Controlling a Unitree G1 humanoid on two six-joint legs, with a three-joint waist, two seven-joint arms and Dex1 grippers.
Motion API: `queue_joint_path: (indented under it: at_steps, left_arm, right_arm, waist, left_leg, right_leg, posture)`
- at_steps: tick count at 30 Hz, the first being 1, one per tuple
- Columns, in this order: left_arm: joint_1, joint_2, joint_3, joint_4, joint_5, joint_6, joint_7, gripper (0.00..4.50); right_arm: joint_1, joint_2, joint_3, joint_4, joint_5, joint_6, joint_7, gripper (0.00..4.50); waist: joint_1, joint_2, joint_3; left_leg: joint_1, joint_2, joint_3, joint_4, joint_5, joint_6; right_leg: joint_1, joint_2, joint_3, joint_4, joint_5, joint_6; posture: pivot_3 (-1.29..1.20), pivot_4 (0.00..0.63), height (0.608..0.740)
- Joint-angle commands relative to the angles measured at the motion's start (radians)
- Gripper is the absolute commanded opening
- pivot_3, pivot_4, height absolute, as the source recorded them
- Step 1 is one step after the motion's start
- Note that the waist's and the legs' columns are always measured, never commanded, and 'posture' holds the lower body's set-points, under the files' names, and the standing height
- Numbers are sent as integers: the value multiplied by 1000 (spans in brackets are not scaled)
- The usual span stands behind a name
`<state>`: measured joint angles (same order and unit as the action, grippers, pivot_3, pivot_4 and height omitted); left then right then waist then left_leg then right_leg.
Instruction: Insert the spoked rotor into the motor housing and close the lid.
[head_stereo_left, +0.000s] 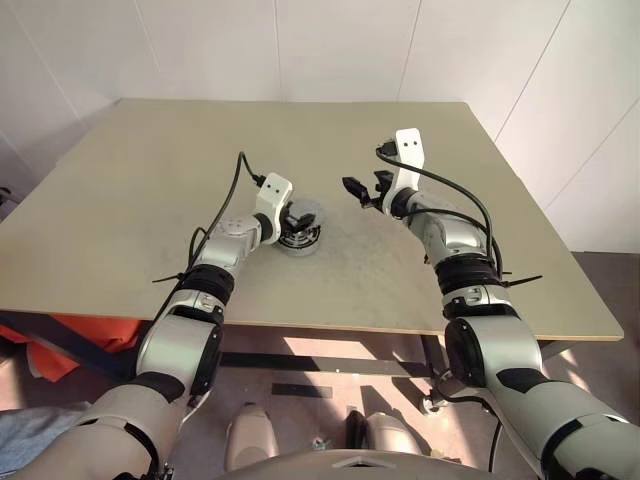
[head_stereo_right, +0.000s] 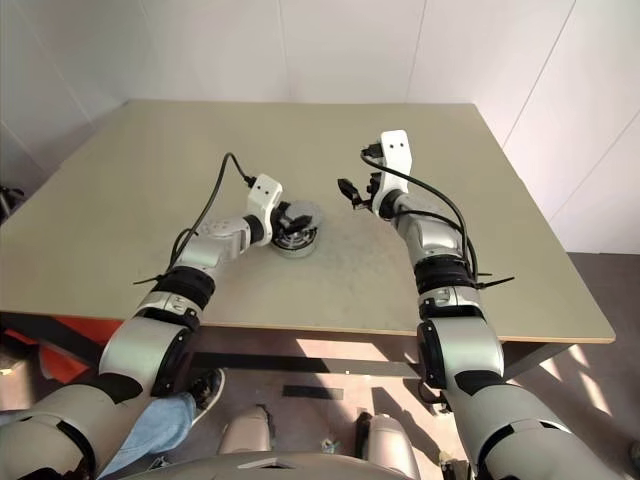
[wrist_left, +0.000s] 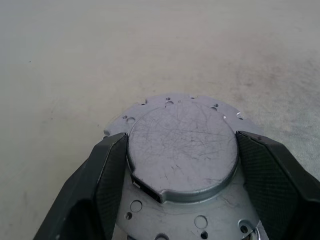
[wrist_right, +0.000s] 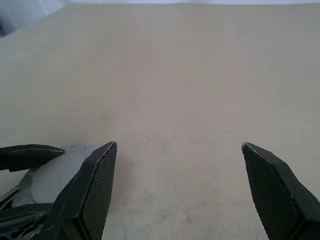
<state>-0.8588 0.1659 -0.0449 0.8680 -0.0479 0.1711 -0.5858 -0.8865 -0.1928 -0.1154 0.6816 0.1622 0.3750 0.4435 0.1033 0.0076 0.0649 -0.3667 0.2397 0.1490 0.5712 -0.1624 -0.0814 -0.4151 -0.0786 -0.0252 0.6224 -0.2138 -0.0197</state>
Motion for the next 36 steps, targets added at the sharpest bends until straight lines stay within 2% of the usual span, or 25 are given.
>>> queue_joint_path:
  at_steps: [1, 27, 36]
  left_arm:
    - [13, 13, -4, -52, -1, 17, -20, 3109]
    - [229, 96, -70, -633, 8, 307, -8, 3109]
    - [292, 96, -98, -714, 17, 385, 23, 3109]
  right_arm:
    - [-31, 1, -13, -13, 20, -23, -2, 4500]
    - [-30, 8, -3, 4, 15, -27, 16, 4500]
    - [-26, 11, 1, 2, 13, -22, 17, 4500]
  waist:
    - [0, 0, 0]
    - [-7, 0, 0]
    - [-8, 0, 0]
  left_leg:
    - [0, 0, 0, 0, 0, 0]
    - [-2, 0, 1, -1, -1, 2]
    - [-2, 1, 1, -1, -1, 2]
  right_leg:
    - [0, 0, 0, 0, 0, 0]
    - [-2, 0, 0, -2, 0, 0]
    - [-3, 1, 0, -2, 0, 0]
  posture:
    - [0, 0, 740]
    - [0, 0, 740]
    - [0, 0, 740]
